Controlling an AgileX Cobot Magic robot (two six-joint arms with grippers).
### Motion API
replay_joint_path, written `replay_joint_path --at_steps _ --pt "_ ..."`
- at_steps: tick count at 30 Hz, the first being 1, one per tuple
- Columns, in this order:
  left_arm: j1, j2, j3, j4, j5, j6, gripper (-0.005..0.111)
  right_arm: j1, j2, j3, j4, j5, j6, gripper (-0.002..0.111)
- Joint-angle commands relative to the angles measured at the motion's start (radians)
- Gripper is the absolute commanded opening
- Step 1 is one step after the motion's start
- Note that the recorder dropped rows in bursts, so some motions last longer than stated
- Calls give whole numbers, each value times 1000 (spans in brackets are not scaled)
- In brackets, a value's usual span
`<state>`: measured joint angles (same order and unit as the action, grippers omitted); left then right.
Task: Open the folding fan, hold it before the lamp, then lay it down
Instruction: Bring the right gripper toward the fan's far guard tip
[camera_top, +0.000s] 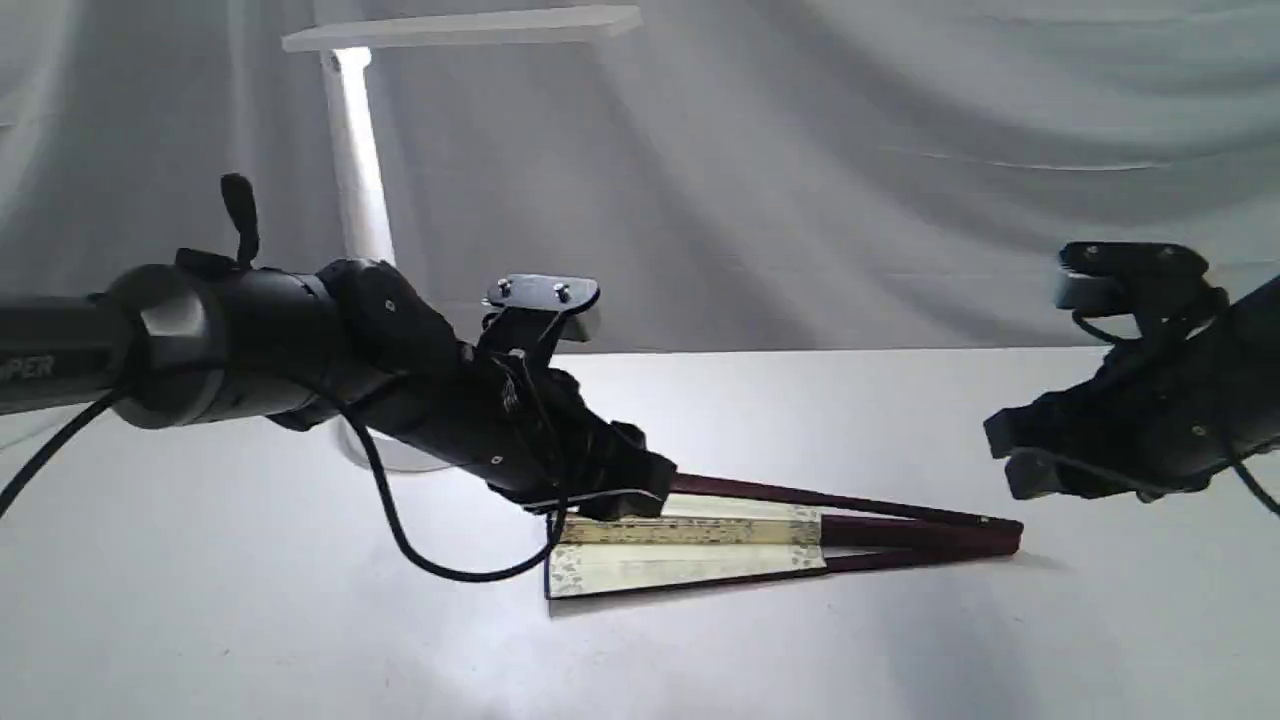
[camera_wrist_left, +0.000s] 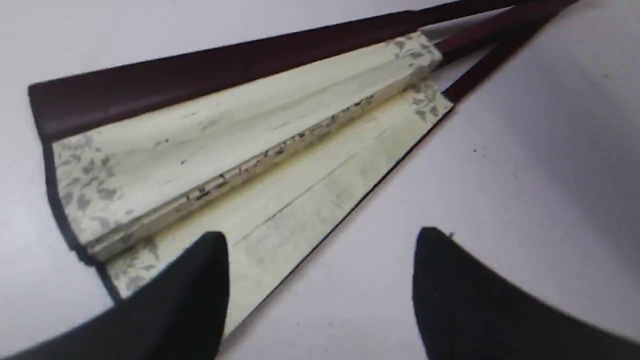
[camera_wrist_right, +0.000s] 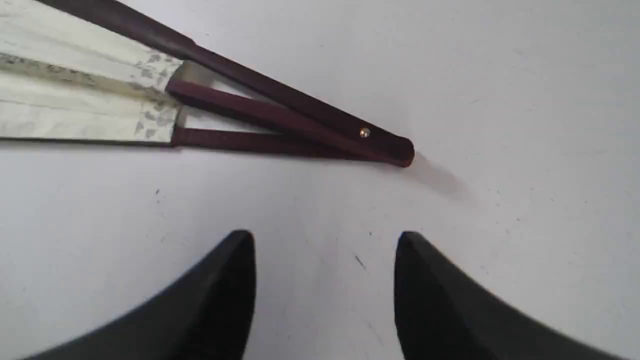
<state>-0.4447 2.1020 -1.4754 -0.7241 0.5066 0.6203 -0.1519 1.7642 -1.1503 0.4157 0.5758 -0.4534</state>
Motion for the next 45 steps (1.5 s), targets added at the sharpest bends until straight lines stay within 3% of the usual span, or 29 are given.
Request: replay_joint_path --at_steps 1,4,11,16,21,27,45 --pt "0 3 6 114 -14 -120 44 2 79 -30 64 -89 -10 44" --pt "0 17 6 127 -58 -127 27 2 134 -51 105 -127 -10 42" --pt "0 78 6 137 -85 -175 0 2 223 -137 138 -154 -10 31" --pt "0 102 6 125 -182 -204 0 2 261 -177 141 -176 -12 16" --pt "0 102 6 107 -187 -259 0 2 332 -199 177 -249 -12 5" --pt "0 106 6 106 -171 -325 0 2 393 -200 232 -259 -24 4" --pt "0 183 4 106 -391 -330 0 2 406 -200 212 -41 -70 4"
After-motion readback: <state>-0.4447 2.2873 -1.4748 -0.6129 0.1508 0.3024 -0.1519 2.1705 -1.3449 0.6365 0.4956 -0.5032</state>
